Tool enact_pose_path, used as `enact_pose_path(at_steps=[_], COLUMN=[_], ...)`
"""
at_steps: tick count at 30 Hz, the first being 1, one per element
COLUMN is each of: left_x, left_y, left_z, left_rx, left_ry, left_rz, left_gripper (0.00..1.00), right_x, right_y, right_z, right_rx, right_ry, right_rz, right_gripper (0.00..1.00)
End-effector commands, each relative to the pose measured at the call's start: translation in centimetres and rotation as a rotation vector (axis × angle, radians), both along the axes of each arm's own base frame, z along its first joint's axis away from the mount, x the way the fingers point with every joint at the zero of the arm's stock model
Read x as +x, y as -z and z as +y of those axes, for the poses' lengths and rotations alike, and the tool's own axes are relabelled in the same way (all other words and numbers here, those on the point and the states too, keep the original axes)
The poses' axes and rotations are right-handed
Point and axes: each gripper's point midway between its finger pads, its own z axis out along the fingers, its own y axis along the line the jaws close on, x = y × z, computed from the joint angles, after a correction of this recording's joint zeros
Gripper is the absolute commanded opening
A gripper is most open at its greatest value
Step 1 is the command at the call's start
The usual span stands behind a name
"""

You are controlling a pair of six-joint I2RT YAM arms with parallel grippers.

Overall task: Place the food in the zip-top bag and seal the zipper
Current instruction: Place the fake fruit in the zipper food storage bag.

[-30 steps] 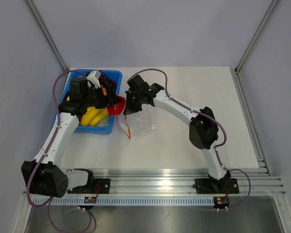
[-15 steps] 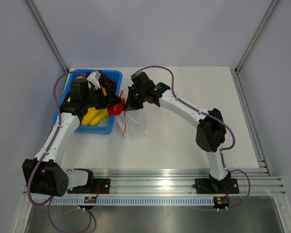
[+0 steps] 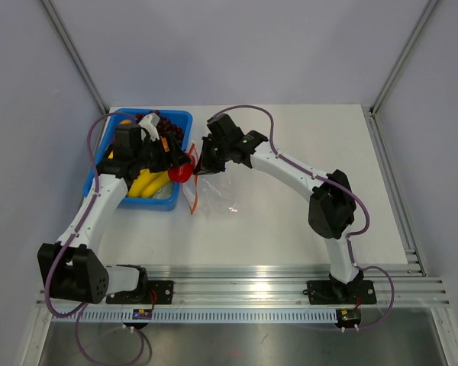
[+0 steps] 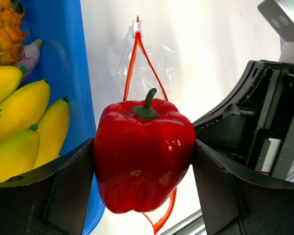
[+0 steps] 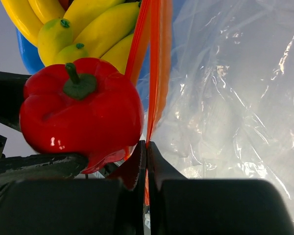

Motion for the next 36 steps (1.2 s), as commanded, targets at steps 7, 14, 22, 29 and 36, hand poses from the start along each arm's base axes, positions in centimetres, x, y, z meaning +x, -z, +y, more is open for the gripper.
enact_pose_path(at_steps=[7, 14, 22, 29, 36], left_x=[-0.7, -0.9, -0.6, -0.5, -1.4], left_y=[1.5, 2.0, 1.9, 2.9, 1.3], left_z=[-0.3, -0.4, -0.8, -1.4, -4.0], left_rx=[0.023, 0.035, 0.037, 0.04, -0.118], left_ry=[0.033, 0.033, 0.034, 0.045, 0.138], left_rz=[0.057, 0.075, 0.077, 0.099, 0.091], left_gripper=[0.4, 0.39, 0.39, 0.38, 0.38], right_x=[-0.1, -0.2, -0.7, -1.1, -1.2], right_y=[-10.0, -11.1, -11.5, -12.7, -11.7], right_z=[2.4, 3.1, 3.2, 2.5, 2.1], right_rx=[0.259, 0.306, 0.341, 0.355, 0.348], right_ry=[-0.051, -0.075, -0.089, -0.077, -0.062], right_rz=[-0.145, -0.142, -0.129, -0.154, -0.14], right_gripper=[0.0, 0.0, 0.0, 0.0, 0.0])
